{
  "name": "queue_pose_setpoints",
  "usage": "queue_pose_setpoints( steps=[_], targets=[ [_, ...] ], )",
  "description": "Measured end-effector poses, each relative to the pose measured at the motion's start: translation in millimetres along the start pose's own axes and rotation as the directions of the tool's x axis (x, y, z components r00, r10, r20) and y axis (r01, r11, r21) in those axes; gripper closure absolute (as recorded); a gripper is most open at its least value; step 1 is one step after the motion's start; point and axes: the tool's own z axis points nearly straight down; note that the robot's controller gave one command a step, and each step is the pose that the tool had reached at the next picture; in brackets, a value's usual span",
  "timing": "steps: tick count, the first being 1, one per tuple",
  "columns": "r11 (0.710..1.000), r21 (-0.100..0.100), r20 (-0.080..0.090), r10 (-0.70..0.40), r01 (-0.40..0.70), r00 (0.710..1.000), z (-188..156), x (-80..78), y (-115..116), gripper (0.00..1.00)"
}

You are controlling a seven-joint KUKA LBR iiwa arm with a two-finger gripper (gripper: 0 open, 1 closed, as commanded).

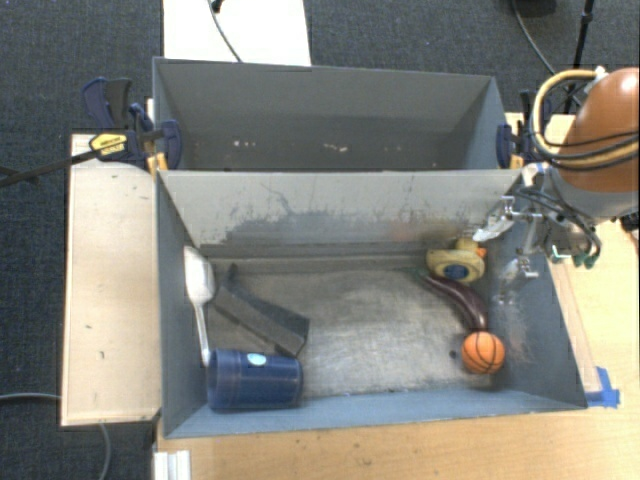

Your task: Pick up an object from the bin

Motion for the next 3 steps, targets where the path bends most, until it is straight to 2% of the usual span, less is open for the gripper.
queue_pose_setpoints(
  steps=[1, 2, 3],
  targets=[
    [1.0, 0.002, 0.008, -0.003, 0.003, 1.0, -4.6, -1.8, 0.5, 0.0],
    [0.997, 0.004, 0.013, -0.079, 0.078, 0.997, 34.0, -5.2, 12.3, 0.0],
    [0.999, 0.003, 0.03, -0.038, 0.038, 0.999, 81.0, -9.5, 24.5, 0.0]
  ],
)
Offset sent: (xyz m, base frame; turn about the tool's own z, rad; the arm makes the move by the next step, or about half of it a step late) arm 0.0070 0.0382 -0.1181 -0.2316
